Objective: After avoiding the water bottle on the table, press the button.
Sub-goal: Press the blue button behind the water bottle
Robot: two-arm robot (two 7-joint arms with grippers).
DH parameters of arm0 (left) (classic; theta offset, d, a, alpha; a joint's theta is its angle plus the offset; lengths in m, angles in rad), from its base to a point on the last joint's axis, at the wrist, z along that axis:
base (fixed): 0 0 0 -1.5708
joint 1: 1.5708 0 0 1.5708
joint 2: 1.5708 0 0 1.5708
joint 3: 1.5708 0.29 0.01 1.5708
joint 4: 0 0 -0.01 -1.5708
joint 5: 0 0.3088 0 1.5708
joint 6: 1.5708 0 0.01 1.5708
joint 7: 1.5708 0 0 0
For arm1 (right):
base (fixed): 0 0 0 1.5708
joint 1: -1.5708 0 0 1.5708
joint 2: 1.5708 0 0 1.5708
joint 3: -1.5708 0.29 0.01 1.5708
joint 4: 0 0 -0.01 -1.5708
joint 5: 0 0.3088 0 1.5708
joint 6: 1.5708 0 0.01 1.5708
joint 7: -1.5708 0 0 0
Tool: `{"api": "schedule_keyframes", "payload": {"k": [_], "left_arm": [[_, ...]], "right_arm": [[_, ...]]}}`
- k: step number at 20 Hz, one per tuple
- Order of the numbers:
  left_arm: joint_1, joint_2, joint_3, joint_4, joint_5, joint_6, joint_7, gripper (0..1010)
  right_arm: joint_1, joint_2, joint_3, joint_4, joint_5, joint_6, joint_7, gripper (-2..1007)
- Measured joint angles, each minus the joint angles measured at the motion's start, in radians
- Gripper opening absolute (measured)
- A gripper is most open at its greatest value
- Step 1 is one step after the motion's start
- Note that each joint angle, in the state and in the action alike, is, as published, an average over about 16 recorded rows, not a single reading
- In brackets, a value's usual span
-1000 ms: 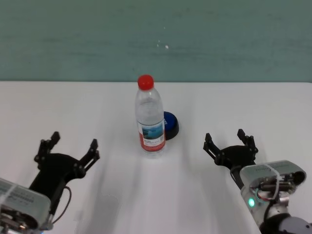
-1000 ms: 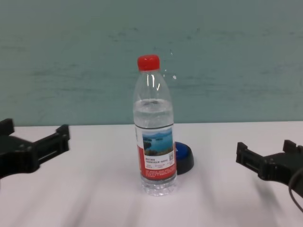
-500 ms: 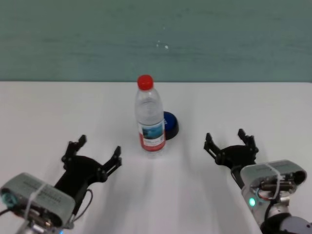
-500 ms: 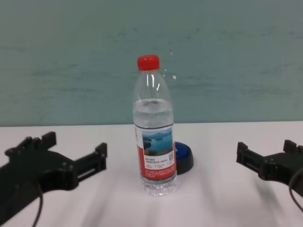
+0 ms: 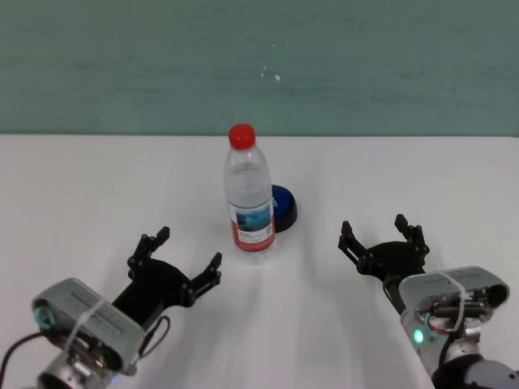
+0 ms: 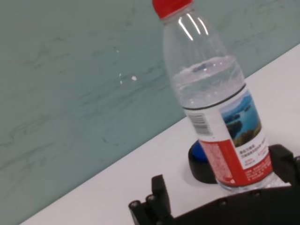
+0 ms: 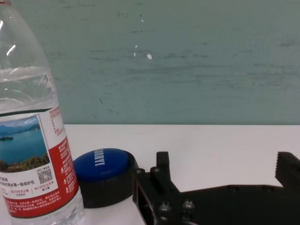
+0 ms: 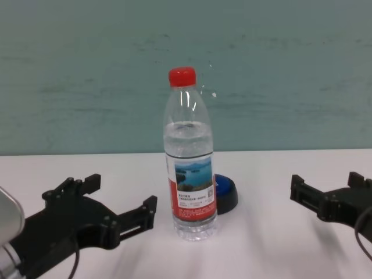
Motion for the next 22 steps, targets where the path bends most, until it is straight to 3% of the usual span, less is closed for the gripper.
{"api": "schedule_keyframes", "payload": {"k": [13, 22], "left_arm": [[-0.090, 0.001, 0.040, 0.102, -0.027, -0.060, -0.033, 1000], [-0.125, -0.005, 0.059, 0.138, -0.043, -0.076, -0.044, 1000]], "right_arm": [[0.000, 0.000, 0.000, 0.000, 0.000, 0.000, 0.000, 1004], [0.000, 0.000, 0.000, 0.000, 0.000, 0.000, 0.000, 1004]]}}
